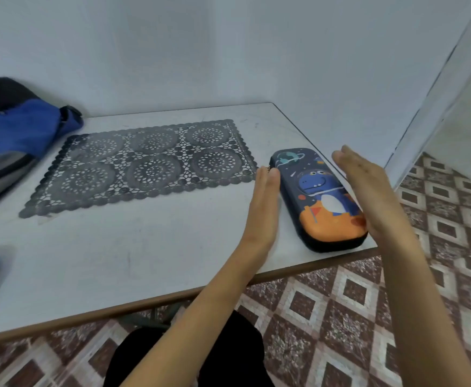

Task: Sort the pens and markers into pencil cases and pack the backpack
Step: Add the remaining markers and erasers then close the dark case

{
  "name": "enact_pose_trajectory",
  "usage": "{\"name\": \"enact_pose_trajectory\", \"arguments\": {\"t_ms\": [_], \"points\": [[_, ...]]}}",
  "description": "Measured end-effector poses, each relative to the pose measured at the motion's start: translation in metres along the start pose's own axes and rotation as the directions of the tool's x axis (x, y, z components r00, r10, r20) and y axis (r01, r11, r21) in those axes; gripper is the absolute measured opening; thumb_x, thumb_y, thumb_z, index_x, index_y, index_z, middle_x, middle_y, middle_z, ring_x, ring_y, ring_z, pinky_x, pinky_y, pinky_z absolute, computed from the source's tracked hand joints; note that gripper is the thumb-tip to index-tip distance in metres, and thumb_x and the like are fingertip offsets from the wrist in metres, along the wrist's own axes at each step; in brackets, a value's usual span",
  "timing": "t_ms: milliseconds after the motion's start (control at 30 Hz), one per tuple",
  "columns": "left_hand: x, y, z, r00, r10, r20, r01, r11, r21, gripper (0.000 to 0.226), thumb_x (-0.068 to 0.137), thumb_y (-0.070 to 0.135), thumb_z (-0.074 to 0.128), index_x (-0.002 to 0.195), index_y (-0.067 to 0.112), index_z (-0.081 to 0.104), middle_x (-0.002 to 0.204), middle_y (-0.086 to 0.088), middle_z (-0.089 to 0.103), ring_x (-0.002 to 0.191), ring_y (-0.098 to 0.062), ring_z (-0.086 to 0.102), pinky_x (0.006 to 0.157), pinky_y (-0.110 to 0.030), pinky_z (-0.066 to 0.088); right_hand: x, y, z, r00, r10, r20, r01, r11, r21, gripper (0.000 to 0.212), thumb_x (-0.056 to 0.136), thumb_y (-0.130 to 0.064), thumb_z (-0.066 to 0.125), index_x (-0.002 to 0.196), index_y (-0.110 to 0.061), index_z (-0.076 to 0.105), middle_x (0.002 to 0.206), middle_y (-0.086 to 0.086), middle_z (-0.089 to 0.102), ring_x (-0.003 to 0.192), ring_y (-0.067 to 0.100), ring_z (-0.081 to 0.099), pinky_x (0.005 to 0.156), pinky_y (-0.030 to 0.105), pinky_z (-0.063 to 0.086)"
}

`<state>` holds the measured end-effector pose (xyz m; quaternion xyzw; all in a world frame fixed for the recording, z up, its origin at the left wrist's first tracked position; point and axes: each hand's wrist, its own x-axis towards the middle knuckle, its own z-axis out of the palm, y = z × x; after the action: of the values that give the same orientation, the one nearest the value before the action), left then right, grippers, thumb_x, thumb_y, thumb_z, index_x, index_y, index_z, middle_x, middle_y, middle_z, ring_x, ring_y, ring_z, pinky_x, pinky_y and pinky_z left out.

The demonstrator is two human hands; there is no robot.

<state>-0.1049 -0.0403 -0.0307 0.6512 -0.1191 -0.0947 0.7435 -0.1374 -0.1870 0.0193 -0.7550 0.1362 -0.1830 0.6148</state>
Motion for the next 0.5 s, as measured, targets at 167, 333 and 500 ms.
{"name": "enact_pose_trajectory", "arguments": {"t_ms": [167, 333, 500], "points": [[-0.03, 0.022, -0.056, 0.995, 0.049, -0.085, -0.045, 0.998, 0.046, 0.072, 0.089, 0.065, 0.031, 0.153, 0.035, 0.02, 0.158, 0.022, 0.018, 0.145, 0.002, 0.017, 0.123, -0.032, 0.012, -0.018, -0.02, 0.035, 0.996, -0.093, 0.017, 0.09, 0.987, 0.135, 0.051, 0.095, -0.036, 0.056, 0.144, -0.032, 0.043, 0.138, -0.022, 0.044, 0.117, -0.007, 0.046, 0.076, 0.005, 0.039], [-0.062, 0.031, -0.138, 0.981, 0.07, -0.182, -0.052, 0.994, 0.1, 0.078, 0.083, 0.075, 0.036, 0.151, 0.038, 0.026, 0.155, 0.024, 0.028, 0.142, 0.005, 0.025, 0.121, -0.031, 0.016, -0.037, -0.02, 0.102, 0.962, -0.077, 0.262, 0.008, 0.967, 0.254, 0.06, 0.083, -0.045, 0.067, 0.139, -0.034, 0.049, 0.145, -0.021, 0.043, 0.129, -0.006, 0.041, 0.112, 0.03, 0.03], [-0.104, 0.045, -0.216, 0.932, 0.13, -0.34, -0.092, 0.988, 0.126, 0.069, 0.083, 0.07, 0.039, 0.145, 0.04, 0.034, 0.151, 0.024, 0.037, 0.138, 0.008, 0.032, 0.12, -0.029, 0.02, -0.066, -0.021, 0.178, 0.872, -0.059, 0.485, -0.092, 0.955, 0.282, 0.066, 0.088, -0.049, 0.06, 0.147, -0.031, 0.037, 0.15, -0.019, 0.036, 0.137, -0.001, 0.033, 0.118, 0.036, 0.025]]}}
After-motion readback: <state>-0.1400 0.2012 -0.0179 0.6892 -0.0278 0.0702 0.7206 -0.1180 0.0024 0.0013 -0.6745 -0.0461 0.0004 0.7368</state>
